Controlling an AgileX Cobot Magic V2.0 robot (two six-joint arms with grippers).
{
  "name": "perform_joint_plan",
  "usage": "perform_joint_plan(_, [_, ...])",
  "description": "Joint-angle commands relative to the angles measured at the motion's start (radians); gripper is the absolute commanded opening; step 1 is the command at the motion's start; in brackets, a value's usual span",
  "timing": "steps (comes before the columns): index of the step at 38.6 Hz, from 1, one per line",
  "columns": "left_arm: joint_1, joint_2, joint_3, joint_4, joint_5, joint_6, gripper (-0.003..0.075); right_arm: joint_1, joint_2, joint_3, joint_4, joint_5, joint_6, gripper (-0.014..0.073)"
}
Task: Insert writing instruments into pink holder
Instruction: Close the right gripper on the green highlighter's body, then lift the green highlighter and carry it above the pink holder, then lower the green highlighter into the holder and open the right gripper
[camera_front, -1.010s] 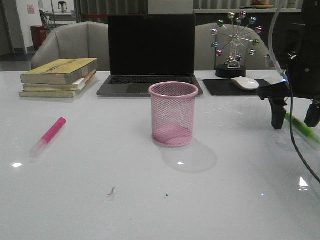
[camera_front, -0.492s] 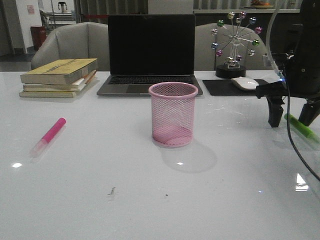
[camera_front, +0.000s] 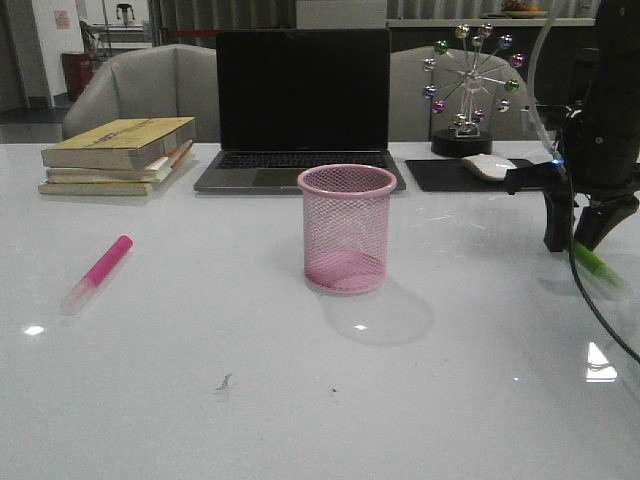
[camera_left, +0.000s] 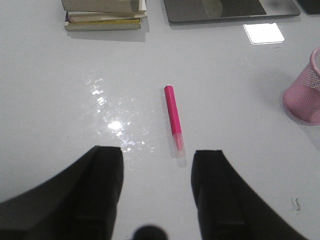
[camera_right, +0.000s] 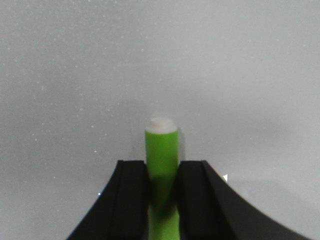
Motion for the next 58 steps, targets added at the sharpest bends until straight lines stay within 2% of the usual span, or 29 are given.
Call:
perform_joint_plan(1, [-0.007, -0.005, -0.039, -0.019, -0.061, -0.011, 0.0385, -0.007, -0.047, 0.003, -0.051, 0.046, -0.004, 0.0066])
perform_joint_plan(10, [-0.007, -0.005, -0.039, -0.019, -0.061, -0.011, 0.0385, 0.004, -0.223, 0.003, -0.045, -0.037, -0.004, 0.0066])
perform_joint_plan(21, [-0.007, -0.005, -0.039, -0.019, -0.061, -0.011, 0.0385, 0.069, -0.487, 0.054, -0.042, -0.292, -0.004, 0.0066])
perform_joint_plan(30, [-0.007, -0.005, -0.039, -0.025, -0.059, -0.011, 0.0385, 0.184, -0.723, 0.336, -0.013, -0.708, -0.001, 0.0066])
perform_joint_plan(34, [-0.007, -0.005, -0.039, -0.03, -0.056, -0.011, 0.0385, 0.244, -0.778, 0.503, 0.022, -0.951, -0.001, 0.0063])
perform_joint_plan(38, [-0.007, -0.005, -0.039, -0.032, -0.056, -0.011, 0.0385, 0.314, -0.773, 0.631, 0.019, -1.227, -0.001, 0.0057])
perform_joint_plan(44, [-0.007, -0.005, -0.039, -0.036, -0.056, -0.011, 0.0385, 0.415, -0.692, 0.751, -0.073, -1.617, -0.001, 0.0057])
perform_joint_plan(53, [-0.007, -0.005, -0.039, -0.038, -0.058, -0.011, 0.0385, 0.448, -0.535, 0.752, -0.177, -1.783, -0.001, 0.0057])
perform_joint_plan(58, [-0.007, -0.005, -0.039, -0.04, -0.058, -0.011, 0.0384, 0.448, -0.482, 0.752, -0.193, -1.794, -0.001, 0.0057])
